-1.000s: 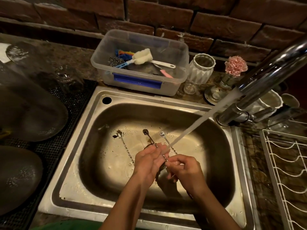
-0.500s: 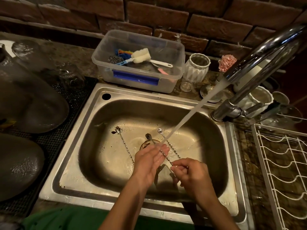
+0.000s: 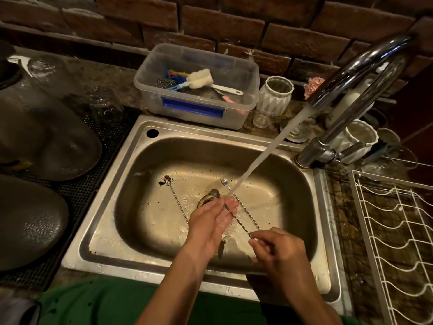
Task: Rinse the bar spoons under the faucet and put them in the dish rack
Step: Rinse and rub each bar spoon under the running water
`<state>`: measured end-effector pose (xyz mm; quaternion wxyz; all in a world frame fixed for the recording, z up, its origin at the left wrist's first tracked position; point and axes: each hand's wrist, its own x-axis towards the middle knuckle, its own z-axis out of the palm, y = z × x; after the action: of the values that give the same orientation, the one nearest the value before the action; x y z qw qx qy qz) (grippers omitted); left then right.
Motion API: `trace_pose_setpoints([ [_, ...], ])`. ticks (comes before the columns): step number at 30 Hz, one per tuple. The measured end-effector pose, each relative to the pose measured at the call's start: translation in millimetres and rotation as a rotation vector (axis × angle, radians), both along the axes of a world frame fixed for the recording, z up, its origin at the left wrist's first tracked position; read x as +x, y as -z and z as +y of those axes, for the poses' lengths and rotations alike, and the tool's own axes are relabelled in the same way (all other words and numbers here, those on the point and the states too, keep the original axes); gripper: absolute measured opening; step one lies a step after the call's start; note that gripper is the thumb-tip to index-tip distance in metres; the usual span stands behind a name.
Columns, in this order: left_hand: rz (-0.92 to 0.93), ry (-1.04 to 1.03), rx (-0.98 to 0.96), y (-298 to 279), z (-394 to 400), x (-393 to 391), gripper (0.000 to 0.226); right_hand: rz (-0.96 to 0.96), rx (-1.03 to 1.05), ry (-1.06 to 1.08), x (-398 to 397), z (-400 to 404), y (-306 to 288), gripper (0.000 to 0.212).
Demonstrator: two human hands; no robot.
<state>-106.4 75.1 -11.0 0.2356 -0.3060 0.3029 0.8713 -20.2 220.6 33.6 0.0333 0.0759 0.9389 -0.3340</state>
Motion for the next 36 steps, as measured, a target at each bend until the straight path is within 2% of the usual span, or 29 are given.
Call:
trace_pose_setpoints([
  [3, -0.026, -0.027, 0.068, 0, 0, 0, 0.021, 0.011, 0.042, 0.000, 4, -1, -5, 0.010],
  [6, -0.055, -0.044, 0.114, 1, 2, 2, 0.025, -0.075, -0.012, 0.073, 8, -2, -11, 0.010],
  [10, -0.069, -0.048, 0.112, 3, 5, 1, 0.030, -0.228, -0.255, 0.193, 8, -1, -20, 0.018],
  [15, -0.039, -0.020, 0.126, 0, 9, -2, 0.035, -0.349, -0.538, 0.236, 11, 3, -25, 0.028],
  [18, -0.020, 0.011, 0.092, 0, 9, -3, 0.036, -0.377, -0.633, 0.236, 13, 9, -22, 0.031],
  [21, -0.018, 0.018, 0.050, -2, 8, -6, 0.032, -0.389, -0.723, 0.291, 14, 12, -19, 0.025],
  [25, 0.007, -0.010, -0.003, -8, 7, -14, 0.049, -0.416, -0.784, 0.305, 10, 10, -17, 0.022],
  [30, -0.010, -0.105, 0.002, -11, 10, -29, 0.033, -0.446, -0.834, 0.359, 1, -1, -8, 0.023],
  [36, 0.134, 0.008, -0.129, -12, 8, -38, 0.027, -0.385, -0.895, 0.396, -24, -11, 4, 0.018],
])
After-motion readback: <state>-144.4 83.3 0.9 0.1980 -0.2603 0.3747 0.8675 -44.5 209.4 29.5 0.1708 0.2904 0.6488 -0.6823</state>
